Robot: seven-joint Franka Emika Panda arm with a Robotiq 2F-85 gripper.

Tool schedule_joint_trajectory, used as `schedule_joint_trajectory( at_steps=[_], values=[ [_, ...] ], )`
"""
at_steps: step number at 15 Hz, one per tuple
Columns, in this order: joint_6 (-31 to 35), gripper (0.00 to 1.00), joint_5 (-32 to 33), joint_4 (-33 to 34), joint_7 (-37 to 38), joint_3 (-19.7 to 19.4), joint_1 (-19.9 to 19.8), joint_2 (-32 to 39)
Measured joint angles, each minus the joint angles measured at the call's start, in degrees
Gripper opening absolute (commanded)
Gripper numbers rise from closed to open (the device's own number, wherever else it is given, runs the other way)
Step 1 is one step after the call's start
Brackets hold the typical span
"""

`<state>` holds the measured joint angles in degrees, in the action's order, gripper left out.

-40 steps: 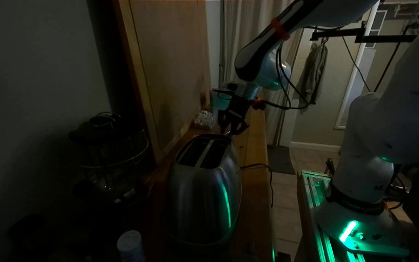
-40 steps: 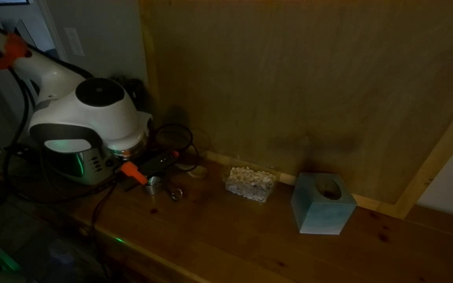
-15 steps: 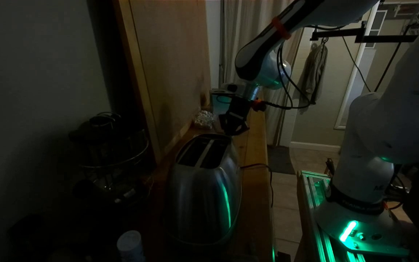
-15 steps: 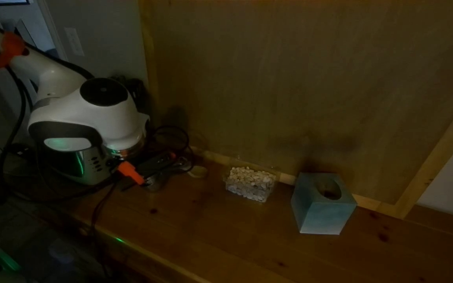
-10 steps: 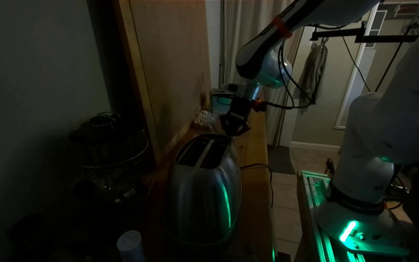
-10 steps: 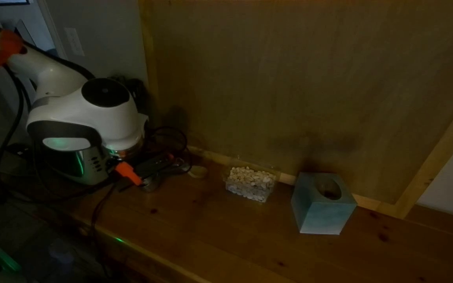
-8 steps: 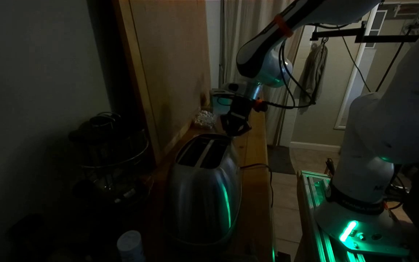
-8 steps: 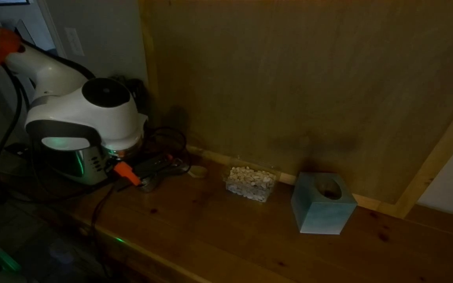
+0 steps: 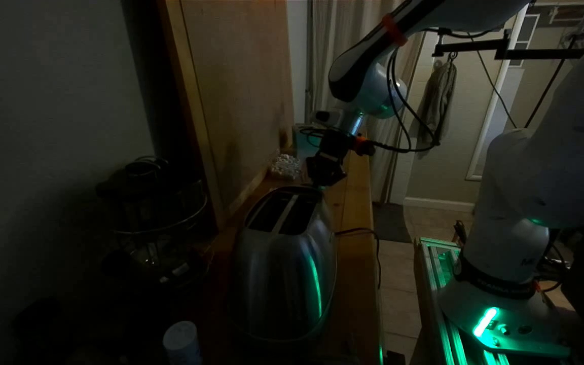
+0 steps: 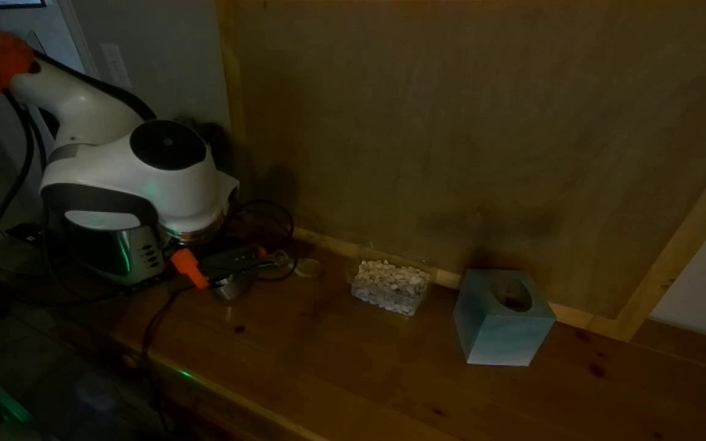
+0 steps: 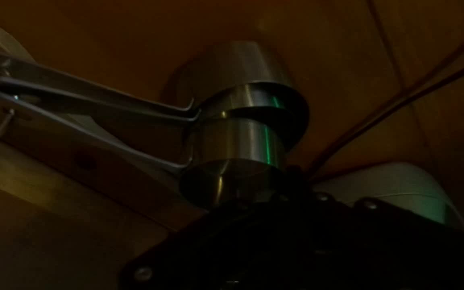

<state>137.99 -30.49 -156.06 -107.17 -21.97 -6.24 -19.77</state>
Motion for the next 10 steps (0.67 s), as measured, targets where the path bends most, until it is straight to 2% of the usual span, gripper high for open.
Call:
schedule_joint_trajectory(
  at_steps=[10],
  values=[
    [4.9,0.01,-0.8,0.4,8.5,1.7,0.0,2.3]
  ],
)
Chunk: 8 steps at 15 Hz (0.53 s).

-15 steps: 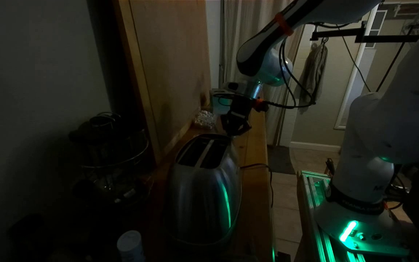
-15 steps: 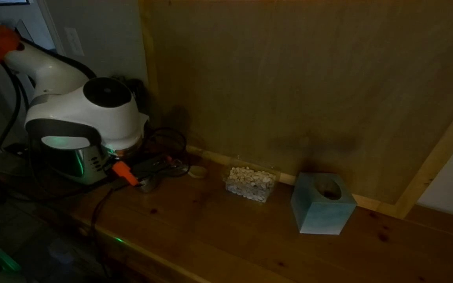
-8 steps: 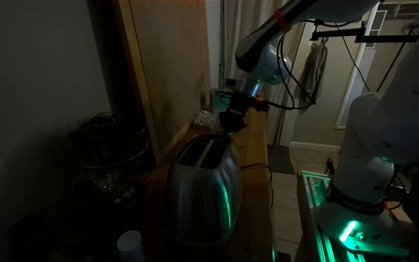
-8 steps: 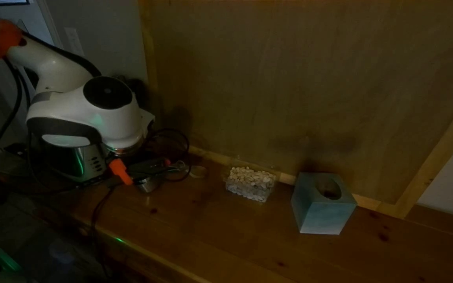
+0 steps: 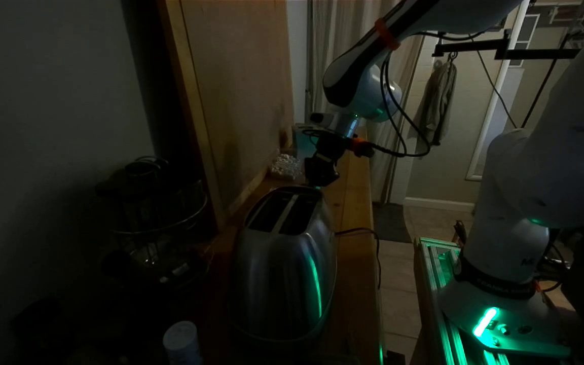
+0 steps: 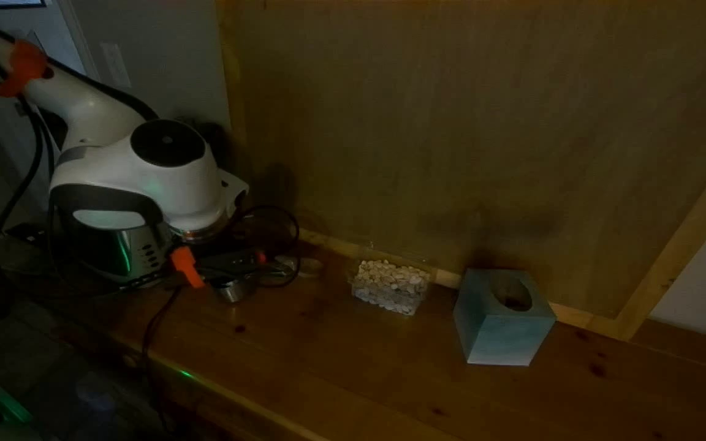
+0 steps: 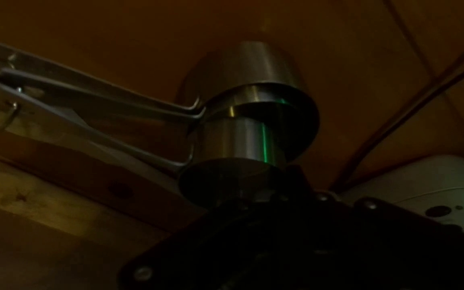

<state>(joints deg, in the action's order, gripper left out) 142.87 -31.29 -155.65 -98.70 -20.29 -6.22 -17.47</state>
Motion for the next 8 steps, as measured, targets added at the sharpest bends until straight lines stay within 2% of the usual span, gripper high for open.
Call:
schedule_joint_trajectory(
  at_steps=[4,8],
  values=[
    [1.2,0.01,0.7,0.0,2.5,0.9,0.0,0.3],
    [1.1,0.01,4.3,0.3,4.9,1.4,0.0,0.3]
  ],
)
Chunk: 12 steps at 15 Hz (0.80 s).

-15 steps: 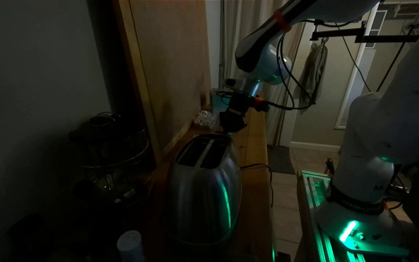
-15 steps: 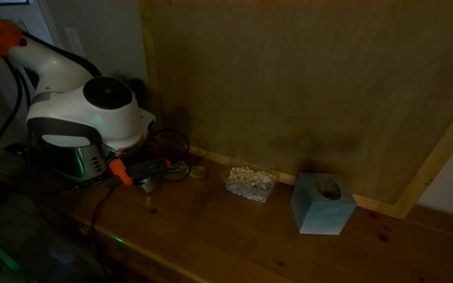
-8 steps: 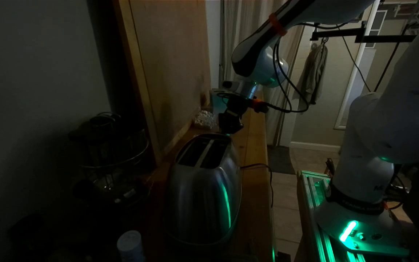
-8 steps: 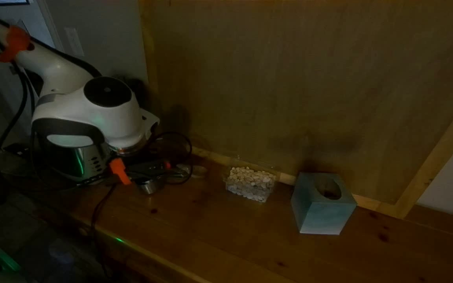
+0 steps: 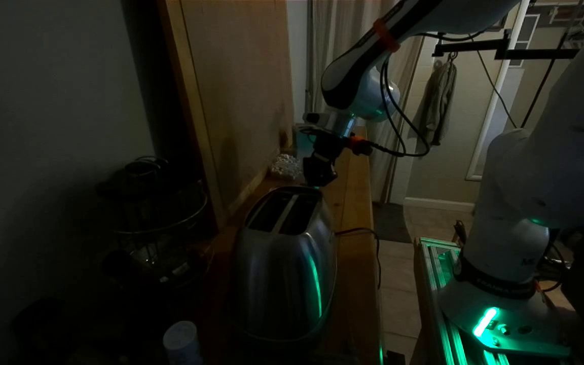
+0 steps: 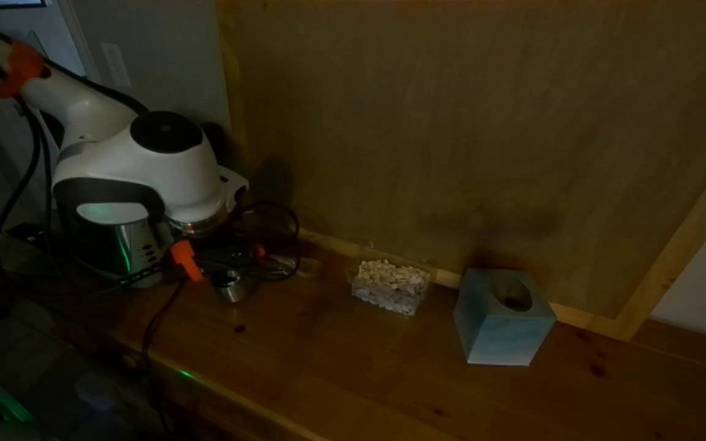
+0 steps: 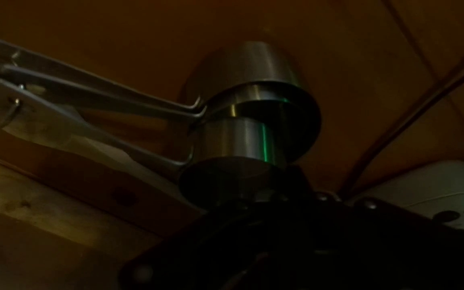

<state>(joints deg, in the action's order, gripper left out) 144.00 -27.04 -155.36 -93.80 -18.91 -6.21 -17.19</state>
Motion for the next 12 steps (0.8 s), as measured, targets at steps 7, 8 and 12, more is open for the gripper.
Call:
schedule_joint_trajectory(
  at_steps=[7,8,12],
  values=[
    [-5.8,0.01,2.8,2.2,-2.4,-1.2,0.0,0.6],
    [-6.7,0.01,2.7,2.6,-3.3,-1.7,0.0,0.7],
    [-9.6,0.01,2.7,4.1,-7.6,-3.8,-0.3,1.6]
  ],
)
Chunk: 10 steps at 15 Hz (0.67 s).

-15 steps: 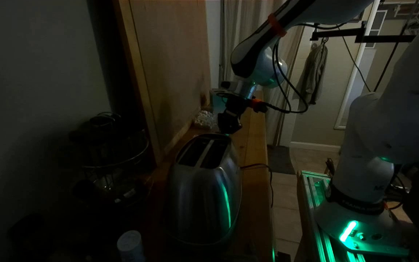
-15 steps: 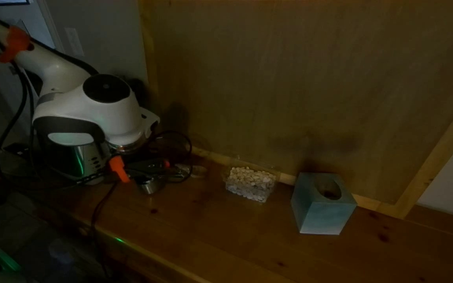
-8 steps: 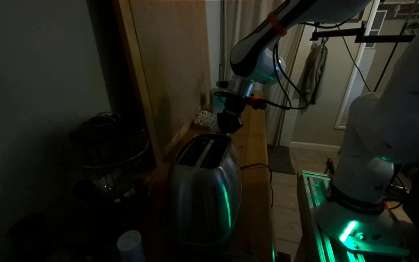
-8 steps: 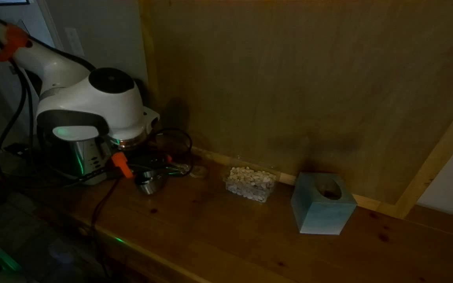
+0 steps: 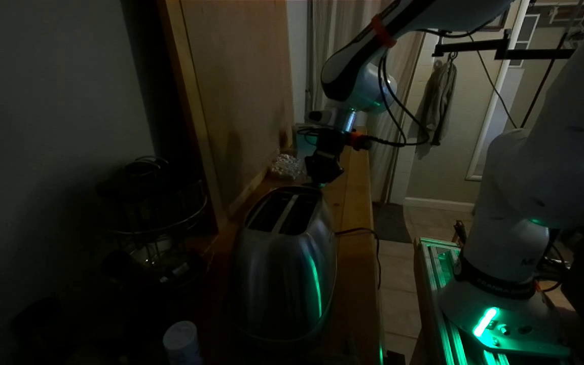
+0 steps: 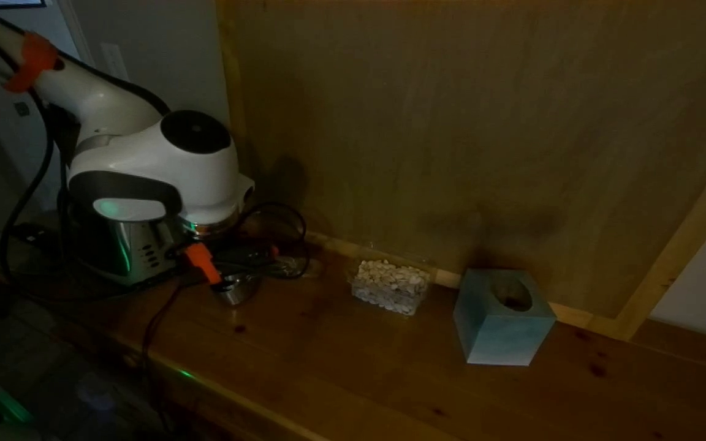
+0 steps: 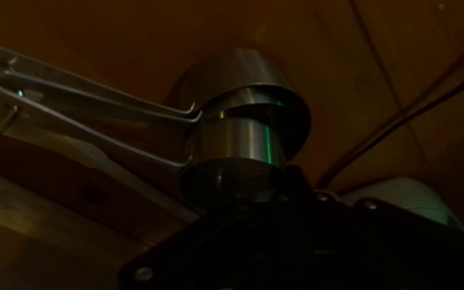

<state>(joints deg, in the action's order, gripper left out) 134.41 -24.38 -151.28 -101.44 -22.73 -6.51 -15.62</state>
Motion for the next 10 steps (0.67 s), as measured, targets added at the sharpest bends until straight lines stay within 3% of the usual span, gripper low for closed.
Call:
schedule_joint_trajectory(
  at_steps=[6,8,10],
  values=[
    [-0.4,0.01,0.0,0.5,-4.3,-0.3,-0.3,0.7],
    [-0.5,0.3,0.1,0.5,-5.3,-0.3,-0.4,0.7],
    [-0.5,0.42,0.1,0.6,-6.2,-0.3,-0.6,0.7]
  ],
)
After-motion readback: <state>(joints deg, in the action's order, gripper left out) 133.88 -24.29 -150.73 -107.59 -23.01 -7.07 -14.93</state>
